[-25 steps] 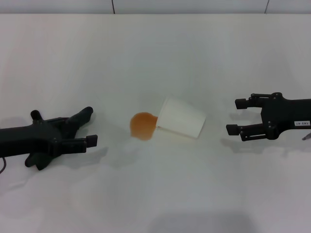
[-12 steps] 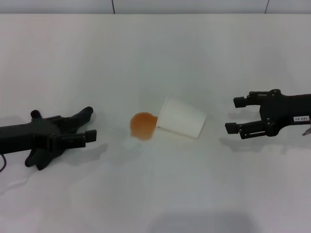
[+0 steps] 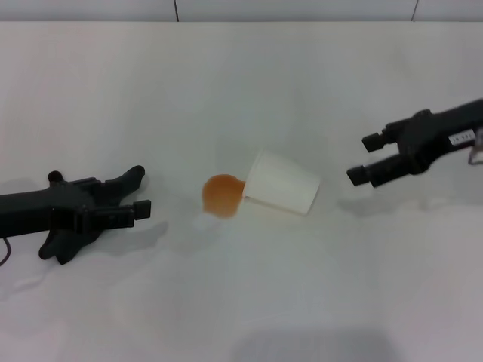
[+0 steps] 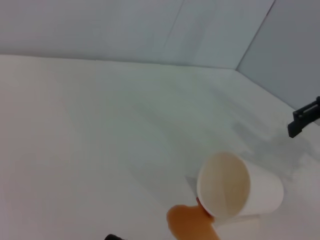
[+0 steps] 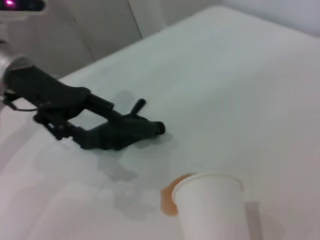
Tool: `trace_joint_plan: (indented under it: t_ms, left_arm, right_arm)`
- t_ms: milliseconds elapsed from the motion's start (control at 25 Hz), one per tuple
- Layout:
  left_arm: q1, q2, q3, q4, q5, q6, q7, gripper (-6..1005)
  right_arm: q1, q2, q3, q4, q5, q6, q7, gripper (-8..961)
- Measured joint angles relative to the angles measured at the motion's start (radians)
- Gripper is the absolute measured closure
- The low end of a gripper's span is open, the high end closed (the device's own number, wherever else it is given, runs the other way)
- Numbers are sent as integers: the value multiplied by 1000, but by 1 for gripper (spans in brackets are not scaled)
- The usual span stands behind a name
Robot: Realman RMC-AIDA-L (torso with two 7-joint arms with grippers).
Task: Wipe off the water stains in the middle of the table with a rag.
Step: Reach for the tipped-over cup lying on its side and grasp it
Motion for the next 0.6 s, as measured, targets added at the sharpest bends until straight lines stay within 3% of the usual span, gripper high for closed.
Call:
trace_joint_plan:
  t_ms: [280, 600]
  left_arm:
    - [-7, 0, 0, 0, -1, -1, 0, 107]
    - [-16, -1, 0, -2, -4, -2, -2, 107]
  right_arm:
    - [117, 20, -64, -5, -129, -7, 131, 112]
    - [150, 40, -174, -9, -164, 37, 148, 112]
